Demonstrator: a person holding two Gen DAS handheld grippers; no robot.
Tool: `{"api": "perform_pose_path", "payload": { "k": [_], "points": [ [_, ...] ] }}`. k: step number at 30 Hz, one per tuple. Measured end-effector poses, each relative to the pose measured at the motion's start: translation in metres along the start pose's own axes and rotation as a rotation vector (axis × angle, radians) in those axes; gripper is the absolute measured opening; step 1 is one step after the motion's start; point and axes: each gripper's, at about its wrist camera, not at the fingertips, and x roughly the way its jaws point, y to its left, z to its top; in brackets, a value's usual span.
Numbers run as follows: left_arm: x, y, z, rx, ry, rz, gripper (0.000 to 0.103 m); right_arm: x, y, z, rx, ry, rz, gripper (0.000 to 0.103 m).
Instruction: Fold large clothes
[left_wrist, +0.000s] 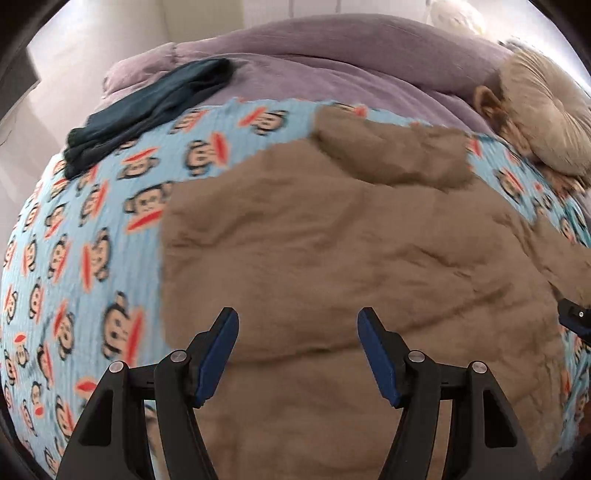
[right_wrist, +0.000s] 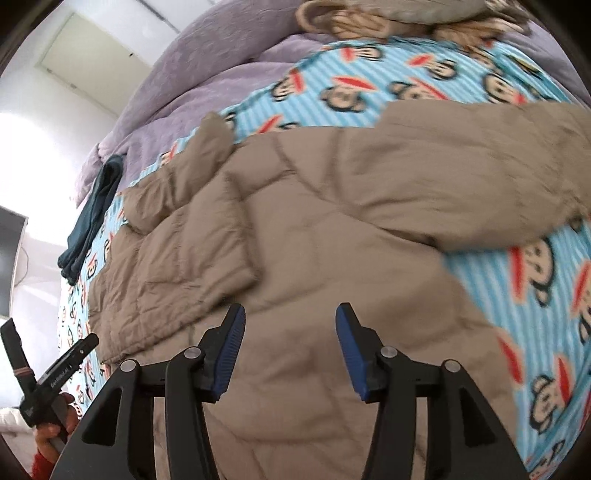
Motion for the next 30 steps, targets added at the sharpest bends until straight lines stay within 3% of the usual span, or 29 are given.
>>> {"api": "perform_pose_path", "payload": {
  "k": [4, 6, 8, 16, 17, 18, 19, 23, 28, 30],
  "points": [
    [-0.003, -0.040, -0.007, 0.017, 0.018, -0.026, 0.070, -0.020, -0.034, -0.006, 0.045, -0.009, -0.002, 0.067],
    [-0.007, -0.061, -0.010, 0.025, 0.012, -0.034, 0.103, -0.028, -0.051, -0.009, 0.065, -0.011, -0.005, 0.074],
    [-0.014, -0.082, -0.013, 0.040, -0.021, -0.033, 0.103, -0.036, -0.070, -0.012, 0.091, -0.017, -0.004, 0.079],
    [-0.016, -0.139, -0.014, 0.088, -0.003, -0.033, 0.103, -0.058, -0.144, -0.008, 0.216, -0.040, 0.006, 0.085],
    [-0.016, -0.146, -0.013, 0.086, 0.002, -0.033, 0.103, -0.060, -0.154, -0.005, 0.234, -0.052, 0.011, 0.090],
    [-0.015, -0.150, -0.012, 0.084, 0.006, -0.035, 0.103, -0.062, -0.163, -0.003, 0.249, -0.063, 0.018, 0.101],
    [-0.013, -0.155, -0.012, 0.083, 0.011, -0.037, 0.103, -0.063, -0.173, 0.001, 0.269, -0.073, 0.029, 0.103],
    [-0.007, -0.173, -0.011, 0.084, 0.021, -0.032, 0.103, -0.061, -0.211, 0.015, 0.361, -0.114, 0.058, 0.103],
    [0.001, -0.192, -0.007, 0.101, 0.040, -0.025, 0.103, -0.054, -0.253, 0.037, 0.447, -0.143, 0.019, 0.103],
    [0.004, -0.197, -0.006, 0.105, 0.037, 0.006, 0.103, -0.047, -0.269, 0.045, 0.494, -0.134, 0.073, 0.103]
  ]
}}
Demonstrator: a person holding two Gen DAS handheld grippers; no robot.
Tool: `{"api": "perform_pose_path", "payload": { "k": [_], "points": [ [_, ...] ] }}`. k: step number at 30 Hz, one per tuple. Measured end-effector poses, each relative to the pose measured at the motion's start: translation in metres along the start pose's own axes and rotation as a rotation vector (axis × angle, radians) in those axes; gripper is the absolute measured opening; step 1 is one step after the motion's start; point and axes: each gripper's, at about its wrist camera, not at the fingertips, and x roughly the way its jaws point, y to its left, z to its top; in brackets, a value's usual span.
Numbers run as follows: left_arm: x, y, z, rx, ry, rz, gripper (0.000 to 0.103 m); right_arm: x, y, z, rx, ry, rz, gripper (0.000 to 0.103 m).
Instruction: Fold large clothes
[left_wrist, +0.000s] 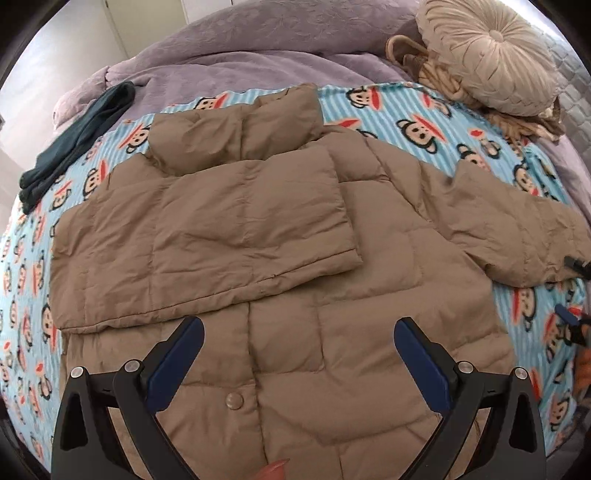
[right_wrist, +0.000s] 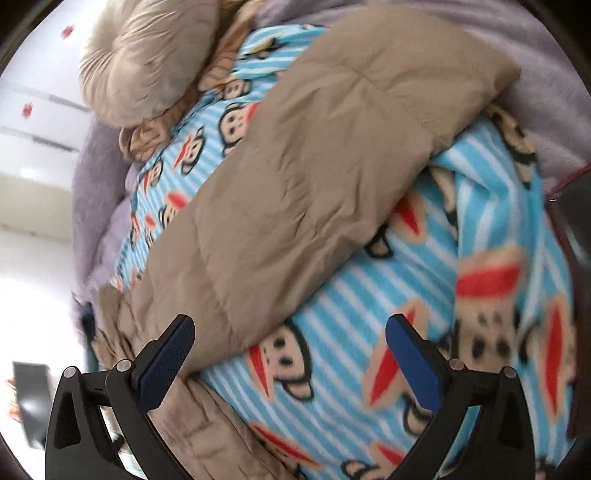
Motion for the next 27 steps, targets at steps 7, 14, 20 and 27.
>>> {"api": "perform_pose_path", "payload": {
  "k": [7, 14, 20, 27],
  "points": [
    [0.014, -0.004, 0.006, 0.003, 0.042, -0.004, 0.103, 0.022, -0.033, 0.041, 0.220, -0.029, 0.163, 0.103],
    [0.017, -0.004, 0.008, -0.024, 0.053, -0.011, 0.103, 0.034, -0.037, 0.060, 0.338, -0.063, 0.304, 0.102],
    [0.015, -0.003, 0.009, -0.008, 0.043, -0.007, 0.103, 0.038, -0.031, 0.069, 0.380, -0.017, 0.344, 0.023],
    [0.014, 0.004, 0.009, -0.013, 0.043, -0.008, 0.103, 0.018, 0.006, 0.073, 0.196, -0.021, 0.347, 0.009]
  ]
}}
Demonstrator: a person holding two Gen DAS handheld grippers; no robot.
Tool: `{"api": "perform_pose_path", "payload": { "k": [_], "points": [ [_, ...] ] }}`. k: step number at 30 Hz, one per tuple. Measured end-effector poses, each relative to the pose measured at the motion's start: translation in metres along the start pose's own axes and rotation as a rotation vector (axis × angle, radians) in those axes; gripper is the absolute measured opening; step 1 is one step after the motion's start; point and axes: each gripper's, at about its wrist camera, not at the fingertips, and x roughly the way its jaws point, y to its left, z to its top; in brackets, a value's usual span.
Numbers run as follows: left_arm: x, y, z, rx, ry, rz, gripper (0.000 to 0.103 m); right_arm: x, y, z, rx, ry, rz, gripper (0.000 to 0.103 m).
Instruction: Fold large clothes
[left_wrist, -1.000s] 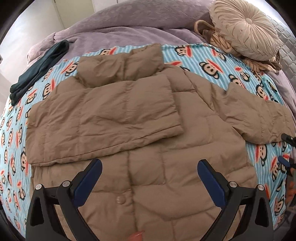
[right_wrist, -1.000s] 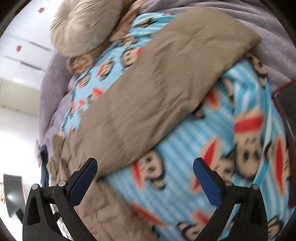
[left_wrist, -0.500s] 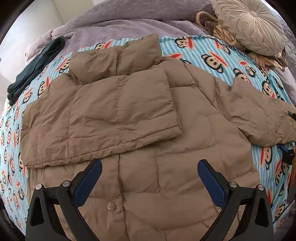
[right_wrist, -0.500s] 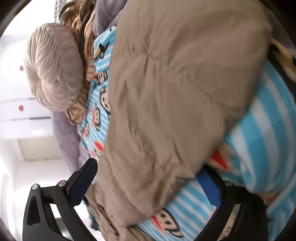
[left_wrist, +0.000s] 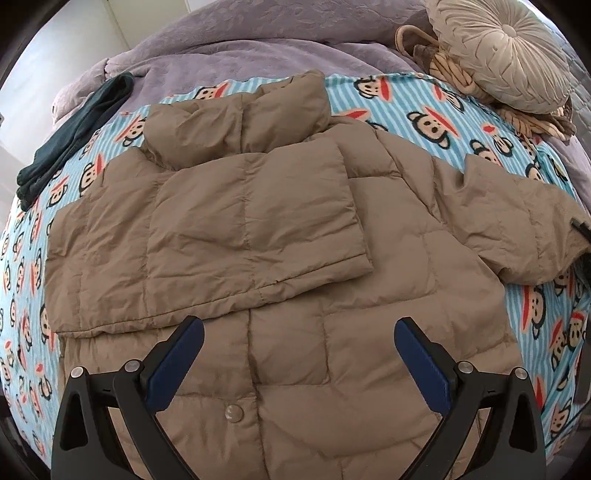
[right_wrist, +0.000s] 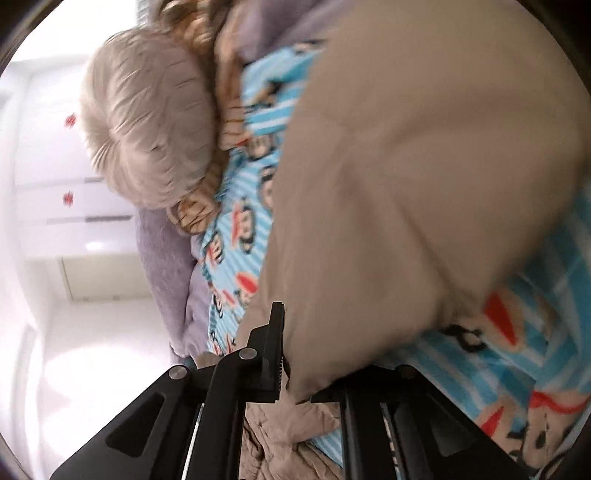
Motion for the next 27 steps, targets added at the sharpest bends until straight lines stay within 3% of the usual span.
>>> {"api": "perform_pose_path", "payload": {
  "k": [6, 10, 17, 22, 27],
  "points": [
    [-0.005, 0.012, 0.002, -0.017, -0.014, -0.010, 0.103, 0.002, 0.065, -0.018, -0.216, 0.021, 0.009, 0.009],
    [-0.010, 0.029, 0.003, -0.049, -0.035, -0.026, 0.103, 0.017, 0.125, -0.049, -0.420, 0.066, 0.018, 0.009],
    [-0.015, 0.083, 0.003, -0.166, -0.084, -0.032, 0.103, 0.067, 0.214, -0.145, -0.788, 0.181, 0.021, 0.009],
    [-0.012, 0.125, 0.000, -0.242, -0.107, -0.011, 0.103, 0.125, 0.234, -0.237, -1.033, 0.315, -0.045, 0.009],
    [-0.005, 0.150, -0.005, -0.290, -0.111, 0.001, 0.103, 0.179, 0.209, -0.304, -1.148, 0.431, -0.155, 0.009]
  ]
}}
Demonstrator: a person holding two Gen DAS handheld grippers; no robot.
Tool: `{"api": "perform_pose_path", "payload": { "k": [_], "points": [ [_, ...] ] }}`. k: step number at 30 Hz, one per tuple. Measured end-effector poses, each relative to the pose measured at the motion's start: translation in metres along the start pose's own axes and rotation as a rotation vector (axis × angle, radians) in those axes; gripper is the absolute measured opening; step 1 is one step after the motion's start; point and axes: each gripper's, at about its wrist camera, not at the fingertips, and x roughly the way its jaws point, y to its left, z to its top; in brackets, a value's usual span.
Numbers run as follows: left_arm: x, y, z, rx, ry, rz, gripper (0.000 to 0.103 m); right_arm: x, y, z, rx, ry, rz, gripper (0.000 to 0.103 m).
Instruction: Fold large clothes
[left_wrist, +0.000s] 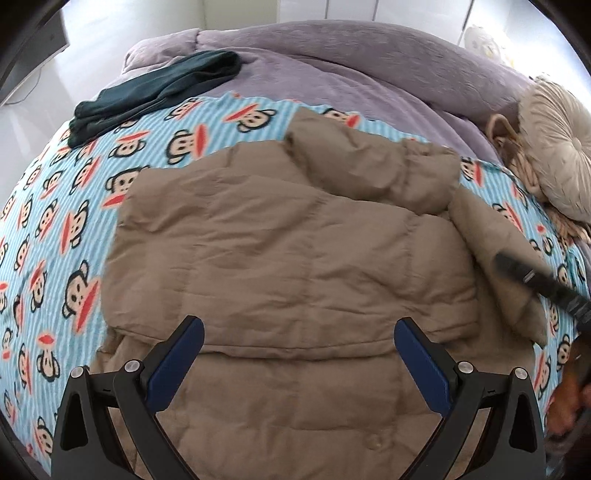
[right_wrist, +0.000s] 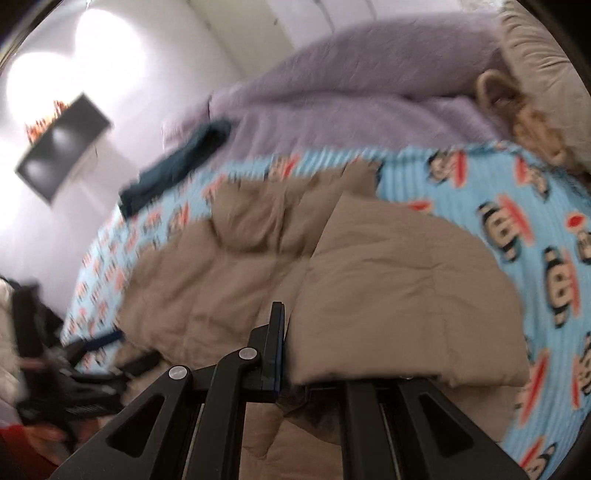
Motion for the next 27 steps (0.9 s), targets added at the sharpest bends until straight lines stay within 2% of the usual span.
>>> {"api": "perform_pose_path", "payload": {
  "k": [4, 7, 8, 10, 11, 12, 15, 17, 20, 22, 25, 27],
  "points": [
    [0.008, 0.008, -0.001, -0.014, 0.003, -0.008, 0.103, 0.038, -0.009, -0.012, 0.061, 0.103, -0.031, 0.009],
    [0.013, 0.009, -0.003, -0.021, 0.005, -0.026, 0.103, 0.047, -0.023, -0.023, 0.153, 0.158, -0.040, 0.017],
    [0.013, 0.008, -0.003, -0.021, 0.005, -0.032, 0.103, 0.044, -0.026, -0.023, 0.182, 0.156, -0.030, 0.024],
    [0.014, 0.008, -0.003, -0.023, 0.001, -0.049, 0.103, 0.030, -0.032, -0.025, 0.237, 0.140, -0.009, 0.046],
    [0.015, 0.009, -0.002, -0.025, 0.000, -0.057, 0.103, 0.018, -0.036, -0.026, 0.267, 0.115, -0.001, 0.062],
    [0.017, 0.010, 0.000, -0.030, -0.002, -0.068, 0.103, 0.004, -0.042, -0.028, 0.301, 0.078, 0.014, 0.066],
    [0.022, 0.020, 0.005, -0.076, 0.003, -0.115, 0.103, -0.023, -0.063, -0.034, 0.437, -0.013, 0.031, 0.066],
    [0.025, 0.030, 0.009, -0.122, 0.006, -0.168, 0.103, -0.031, -0.086, -0.036, 0.569, -0.062, 0.037, 0.064],
    [0.024, 0.044, 0.014, -0.174, -0.004, -0.243, 0.103, -0.026, -0.113, -0.030, 0.712, -0.088, 0.047, 0.007],
    [0.021, 0.056, 0.018, -0.201, -0.018, -0.302, 0.103, -0.022, -0.107, -0.019, 0.682, -0.097, 0.041, 0.007],
    [0.019, 0.069, 0.023, -0.229, -0.023, -0.403, 0.103, -0.017, -0.052, 0.004, 0.436, -0.110, 0.018, 0.007],
    [0.020, 0.076, 0.028, -0.257, -0.015, -0.499, 0.103, -0.009, -0.009, 0.011, 0.268, -0.080, 0.032, 0.007]
  ]
}}
